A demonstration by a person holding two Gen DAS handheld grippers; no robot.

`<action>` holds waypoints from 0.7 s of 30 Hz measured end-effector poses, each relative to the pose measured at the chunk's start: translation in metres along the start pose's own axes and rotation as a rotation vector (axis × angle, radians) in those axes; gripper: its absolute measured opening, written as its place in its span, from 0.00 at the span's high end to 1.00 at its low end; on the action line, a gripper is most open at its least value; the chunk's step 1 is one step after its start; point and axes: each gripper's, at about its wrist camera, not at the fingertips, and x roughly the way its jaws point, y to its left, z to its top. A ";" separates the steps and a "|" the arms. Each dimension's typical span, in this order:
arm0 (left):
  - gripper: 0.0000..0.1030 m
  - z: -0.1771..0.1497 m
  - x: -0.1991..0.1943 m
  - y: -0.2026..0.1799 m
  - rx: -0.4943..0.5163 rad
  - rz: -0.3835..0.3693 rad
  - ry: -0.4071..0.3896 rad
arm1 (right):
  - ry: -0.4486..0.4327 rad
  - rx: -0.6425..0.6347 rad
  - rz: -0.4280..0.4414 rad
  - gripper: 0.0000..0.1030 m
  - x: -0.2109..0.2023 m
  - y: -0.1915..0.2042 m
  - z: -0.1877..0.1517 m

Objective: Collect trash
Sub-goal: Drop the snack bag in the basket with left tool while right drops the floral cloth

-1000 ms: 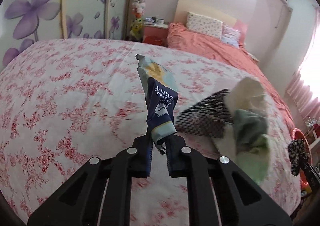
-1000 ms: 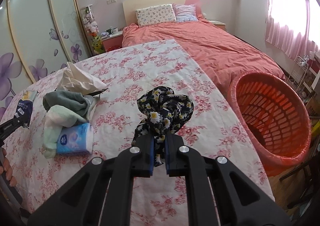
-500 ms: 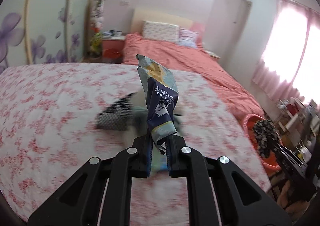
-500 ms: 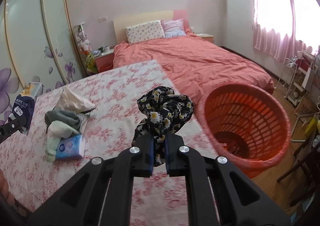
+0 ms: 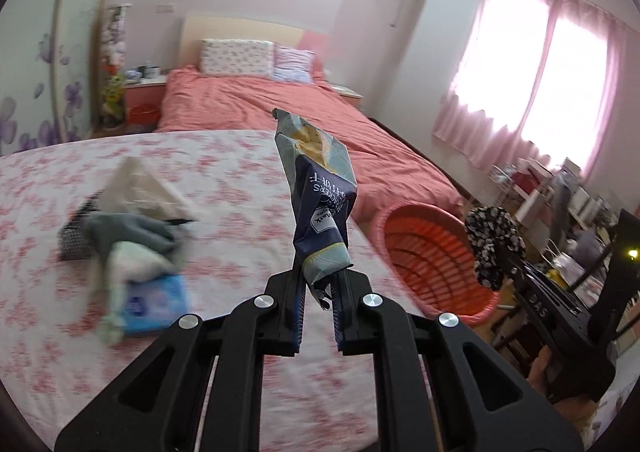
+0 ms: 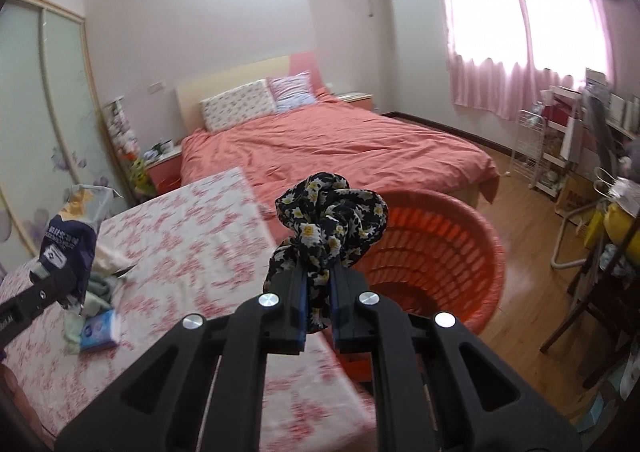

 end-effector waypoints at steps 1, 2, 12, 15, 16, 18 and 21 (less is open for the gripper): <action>0.89 0.000 0.005 -0.006 0.008 -0.013 0.006 | 0.001 0.009 -0.011 0.90 0.002 -0.007 0.000; 0.89 -0.001 0.012 -0.014 0.018 -0.029 0.013 | 0.004 0.017 -0.019 0.90 0.004 -0.012 0.000; 0.89 -0.007 0.060 -0.064 0.058 -0.126 0.087 | 0.009 0.085 -0.053 0.90 0.030 -0.055 0.000; 0.89 -0.007 0.072 -0.073 0.064 -0.144 0.104 | 0.008 0.103 -0.055 0.90 0.037 -0.065 0.001; 0.89 -0.008 0.076 -0.076 0.067 -0.150 0.109 | 0.009 0.109 -0.056 0.90 0.040 -0.068 0.002; 0.89 -0.008 0.081 -0.085 0.072 -0.161 0.116 | 0.010 0.118 -0.055 0.90 0.044 -0.073 0.002; 0.89 -0.011 0.089 -0.095 0.083 -0.180 0.125 | 0.014 0.128 -0.054 0.90 0.051 -0.078 0.002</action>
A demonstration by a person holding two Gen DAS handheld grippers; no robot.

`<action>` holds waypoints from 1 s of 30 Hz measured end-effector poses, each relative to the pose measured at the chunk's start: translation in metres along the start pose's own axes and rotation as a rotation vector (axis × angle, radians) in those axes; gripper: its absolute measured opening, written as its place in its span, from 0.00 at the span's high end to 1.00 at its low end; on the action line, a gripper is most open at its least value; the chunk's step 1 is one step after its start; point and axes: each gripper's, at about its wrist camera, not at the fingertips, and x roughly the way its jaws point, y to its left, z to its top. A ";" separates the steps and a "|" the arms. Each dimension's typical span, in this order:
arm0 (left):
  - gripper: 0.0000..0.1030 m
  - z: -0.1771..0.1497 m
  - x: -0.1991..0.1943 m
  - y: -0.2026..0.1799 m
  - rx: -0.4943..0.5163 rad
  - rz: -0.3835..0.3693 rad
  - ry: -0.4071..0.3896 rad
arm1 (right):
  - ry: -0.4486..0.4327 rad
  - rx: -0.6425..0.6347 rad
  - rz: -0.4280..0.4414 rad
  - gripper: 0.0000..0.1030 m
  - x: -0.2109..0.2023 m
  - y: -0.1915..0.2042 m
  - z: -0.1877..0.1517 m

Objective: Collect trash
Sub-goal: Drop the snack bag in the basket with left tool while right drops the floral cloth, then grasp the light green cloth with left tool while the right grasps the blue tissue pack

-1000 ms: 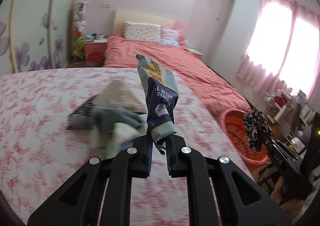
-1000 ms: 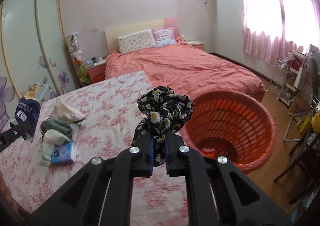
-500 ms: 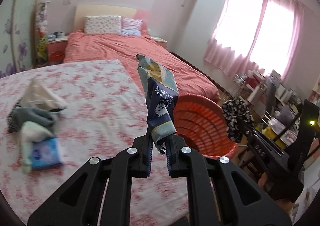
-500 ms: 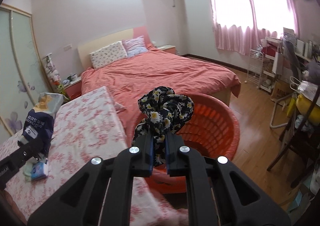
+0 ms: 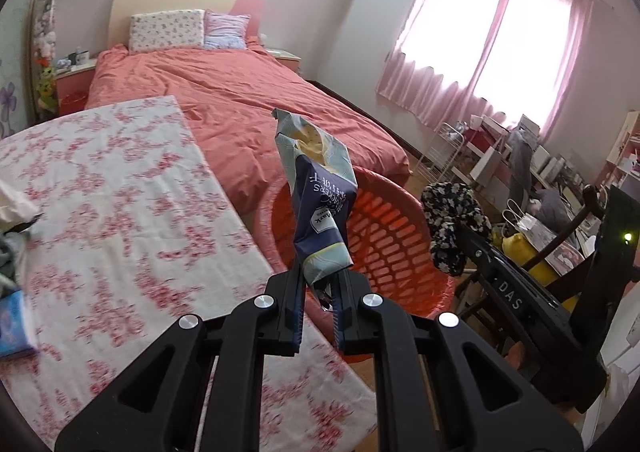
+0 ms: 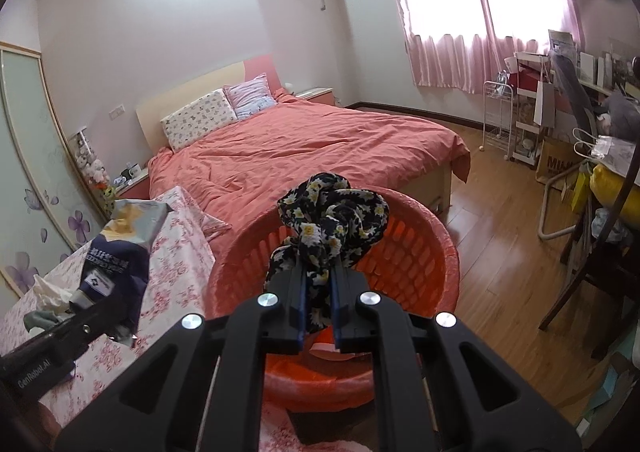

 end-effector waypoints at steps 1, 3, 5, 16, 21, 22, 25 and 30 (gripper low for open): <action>0.89 0.001 0.003 -0.002 0.005 -0.006 0.003 | 0.001 0.003 0.001 0.90 0.004 -0.002 0.000; 0.89 0.002 0.010 -0.008 0.018 -0.016 0.012 | 0.003 0.007 0.003 0.90 0.009 -0.003 -0.001; 0.89 0.003 0.016 -0.012 0.027 -0.022 0.021 | 0.003 0.012 0.005 0.90 0.013 -0.006 0.001; 0.52 0.002 0.063 -0.017 0.009 -0.002 0.131 | 0.049 0.085 0.017 0.70 0.046 -0.021 0.004; 0.49 -0.003 0.060 -0.012 -0.002 0.022 0.147 | 0.062 0.079 -0.005 0.62 0.044 -0.022 -0.004; 0.49 -0.004 0.059 -0.011 -0.004 0.029 0.146 | 0.064 0.078 -0.006 0.62 0.044 -0.023 -0.004; 0.45 -0.005 0.046 -0.005 -0.005 0.056 0.131 | 0.069 0.060 -0.016 0.61 0.039 -0.019 -0.004; 0.42 -0.008 0.013 0.014 0.015 0.123 0.084 | 0.076 0.020 -0.013 0.61 0.030 -0.007 -0.003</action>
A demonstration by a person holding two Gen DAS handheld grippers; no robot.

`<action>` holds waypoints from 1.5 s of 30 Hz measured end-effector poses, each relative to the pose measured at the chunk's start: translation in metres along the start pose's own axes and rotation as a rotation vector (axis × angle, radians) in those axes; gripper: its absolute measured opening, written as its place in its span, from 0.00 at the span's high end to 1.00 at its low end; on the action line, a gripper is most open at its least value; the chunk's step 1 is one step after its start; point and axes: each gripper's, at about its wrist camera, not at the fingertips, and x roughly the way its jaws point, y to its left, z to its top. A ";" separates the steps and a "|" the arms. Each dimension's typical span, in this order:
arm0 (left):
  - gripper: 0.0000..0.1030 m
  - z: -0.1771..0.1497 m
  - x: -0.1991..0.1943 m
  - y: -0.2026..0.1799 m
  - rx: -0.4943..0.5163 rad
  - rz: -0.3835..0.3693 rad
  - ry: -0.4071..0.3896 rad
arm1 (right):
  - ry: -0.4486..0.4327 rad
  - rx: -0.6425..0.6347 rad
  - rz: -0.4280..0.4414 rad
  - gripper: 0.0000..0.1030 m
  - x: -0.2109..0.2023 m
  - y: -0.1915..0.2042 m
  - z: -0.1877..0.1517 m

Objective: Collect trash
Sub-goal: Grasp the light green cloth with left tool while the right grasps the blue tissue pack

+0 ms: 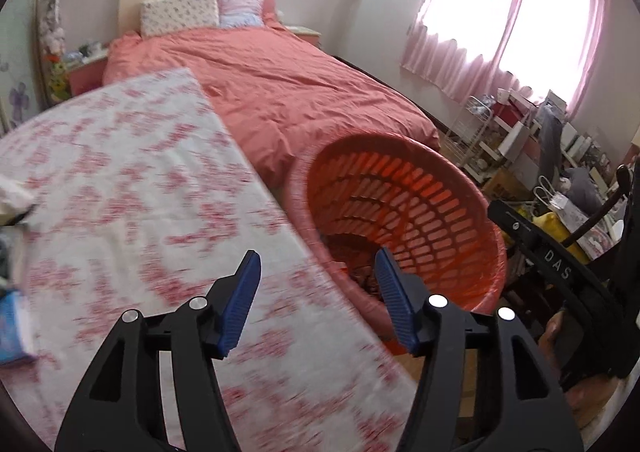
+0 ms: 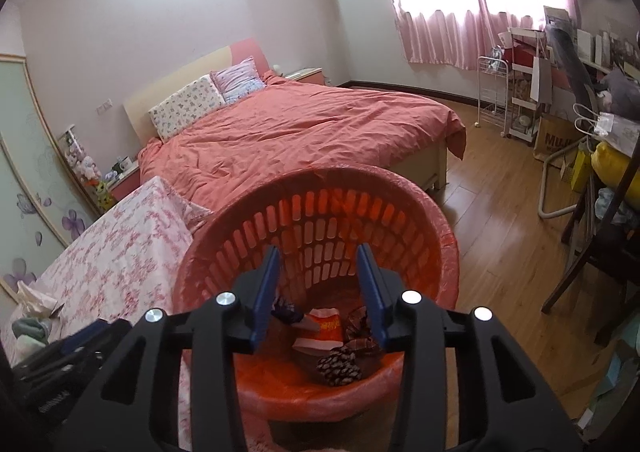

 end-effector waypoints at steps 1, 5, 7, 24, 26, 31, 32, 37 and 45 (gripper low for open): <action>0.42 -0.001 -0.005 0.004 0.001 0.012 -0.007 | 0.000 -0.010 0.005 0.61 -0.003 0.005 0.000; 0.41 -0.008 -0.031 0.029 -0.021 0.070 -0.038 | 0.000 -0.055 0.032 0.59 -0.013 0.029 -0.005; 0.40 -0.012 -0.045 0.047 -0.043 0.101 -0.055 | 0.003 -0.083 0.049 0.59 -0.018 0.044 -0.007; 0.40 -0.053 -0.116 0.196 -0.278 0.346 -0.119 | 0.090 -0.297 0.211 0.58 -0.042 0.163 -0.064; 0.41 -0.053 -0.112 0.203 -0.293 0.337 -0.106 | 0.099 -0.312 0.216 0.58 -0.043 0.170 -0.069; 0.50 -0.050 -0.103 0.203 -0.283 0.307 -0.088 | 0.112 -0.334 0.216 0.58 -0.045 0.179 -0.077; 0.53 -0.050 -0.102 0.203 -0.276 0.306 -0.084 | 0.114 -0.336 0.214 0.58 -0.045 0.180 -0.078; 0.78 -0.046 -0.085 0.202 -0.262 0.311 -0.052 | 0.124 -0.346 0.213 0.58 -0.046 0.183 -0.080; 0.96 -0.051 -0.122 0.209 -0.269 0.286 -0.115 | 0.129 -0.378 0.243 0.58 -0.052 0.202 -0.086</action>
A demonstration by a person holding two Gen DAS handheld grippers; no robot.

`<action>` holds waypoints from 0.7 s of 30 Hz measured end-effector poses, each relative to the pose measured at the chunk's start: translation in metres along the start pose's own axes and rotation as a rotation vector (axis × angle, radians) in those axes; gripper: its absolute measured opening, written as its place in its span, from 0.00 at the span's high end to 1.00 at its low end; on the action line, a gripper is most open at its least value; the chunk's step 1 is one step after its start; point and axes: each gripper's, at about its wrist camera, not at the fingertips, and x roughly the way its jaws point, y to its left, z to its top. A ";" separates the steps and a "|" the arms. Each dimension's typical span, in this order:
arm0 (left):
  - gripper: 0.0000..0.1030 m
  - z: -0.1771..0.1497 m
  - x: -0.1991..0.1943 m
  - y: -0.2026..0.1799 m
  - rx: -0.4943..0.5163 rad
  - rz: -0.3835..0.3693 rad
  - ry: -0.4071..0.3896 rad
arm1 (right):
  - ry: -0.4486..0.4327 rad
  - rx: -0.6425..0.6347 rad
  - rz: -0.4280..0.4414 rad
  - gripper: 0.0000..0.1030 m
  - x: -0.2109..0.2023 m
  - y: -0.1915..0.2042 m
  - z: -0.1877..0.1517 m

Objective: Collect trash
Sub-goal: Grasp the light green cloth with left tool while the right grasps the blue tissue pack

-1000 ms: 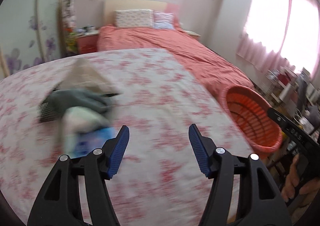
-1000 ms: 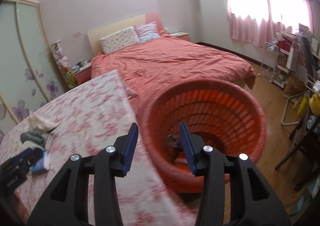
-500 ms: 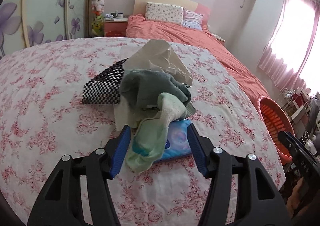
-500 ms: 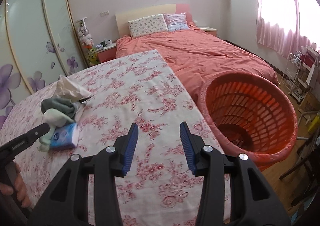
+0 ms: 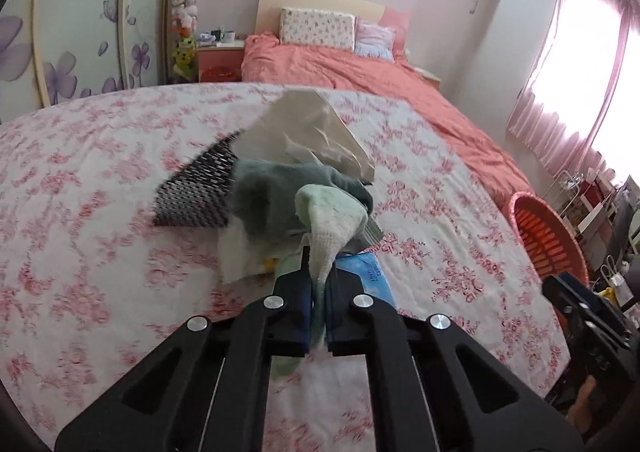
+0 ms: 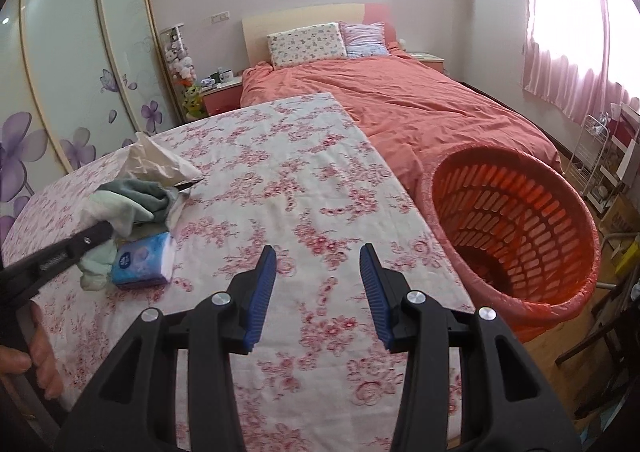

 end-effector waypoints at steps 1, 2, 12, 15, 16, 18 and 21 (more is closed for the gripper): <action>0.96 0.000 -0.008 0.005 -0.005 0.002 -0.011 | 0.001 -0.006 0.008 0.58 0.000 0.005 0.000; 0.96 0.001 -0.012 0.009 -0.009 0.004 -0.017 | 0.003 -0.011 0.014 0.57 0.000 0.009 0.000; 0.96 -0.001 -0.055 0.071 -0.108 0.082 -0.086 | 0.072 -0.091 0.126 0.51 0.020 0.080 -0.007; 0.96 -0.002 -0.060 0.090 -0.136 0.100 -0.089 | 0.101 -0.117 0.151 0.42 0.031 0.106 -0.010; 0.96 -0.003 -0.061 0.094 -0.142 0.103 -0.089 | 0.109 -0.123 0.156 0.40 0.035 0.114 -0.011; 0.96 -0.003 -0.063 0.103 -0.160 0.110 -0.089 | 0.122 -0.133 0.164 0.30 0.041 0.128 -0.012; 0.96 -0.004 -0.065 0.114 -0.181 0.114 -0.087 | 0.142 -0.141 0.161 0.23 0.049 0.145 -0.011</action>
